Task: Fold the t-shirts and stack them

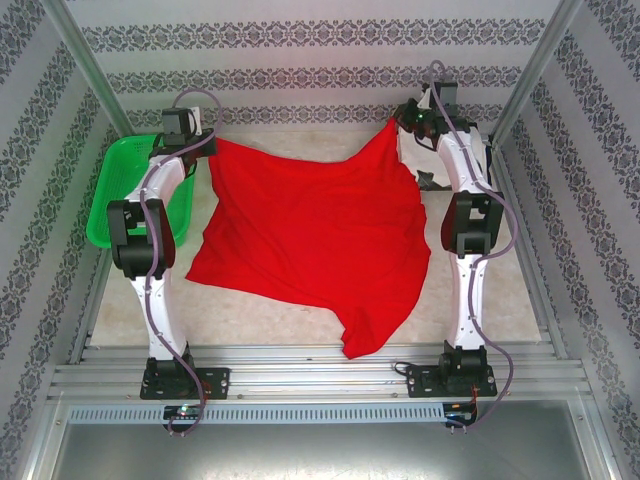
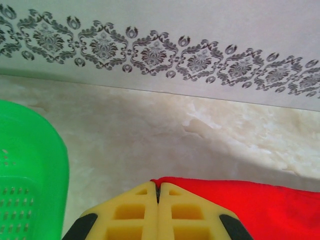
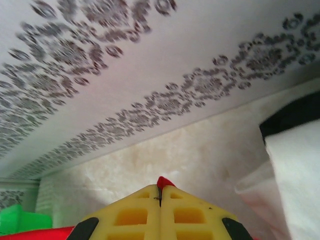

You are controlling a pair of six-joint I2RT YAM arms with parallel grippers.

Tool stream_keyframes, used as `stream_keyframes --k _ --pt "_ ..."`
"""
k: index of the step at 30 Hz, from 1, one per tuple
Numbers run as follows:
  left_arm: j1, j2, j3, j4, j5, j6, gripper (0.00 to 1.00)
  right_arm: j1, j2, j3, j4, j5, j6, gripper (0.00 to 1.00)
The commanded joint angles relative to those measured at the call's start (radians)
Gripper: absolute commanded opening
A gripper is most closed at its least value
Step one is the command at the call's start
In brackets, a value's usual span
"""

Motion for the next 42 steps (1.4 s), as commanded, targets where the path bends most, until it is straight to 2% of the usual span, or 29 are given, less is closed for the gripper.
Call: stream_keyframes --k 1,10,19,28,34,42 --pt "0.012 -0.008 0.016 0.046 0.053 0.023 0.00 0.015 -0.137 -0.114 0.034 0.024 -0.062 0.00" --pt "0.011 -0.115 -0.144 0.078 0.121 0.047 0.00 0.034 -0.367 -0.452 0.082 0.060 -0.149 0.00" --pt "0.011 -0.222 -0.294 0.086 0.128 0.068 0.00 0.031 -0.537 -0.723 0.132 0.078 -0.181 0.00" --pt "0.015 -0.265 -0.356 0.049 0.094 0.092 0.00 0.008 -0.652 -0.918 0.134 0.074 -0.165 0.00" --pt "0.021 -0.269 -0.362 0.002 0.033 0.129 0.00 -0.024 -0.730 -1.029 0.135 0.083 -0.132 0.00" --pt "0.022 -0.279 -0.420 -0.017 0.012 0.148 0.00 -0.027 -0.777 -1.143 0.131 0.064 -0.092 0.00"
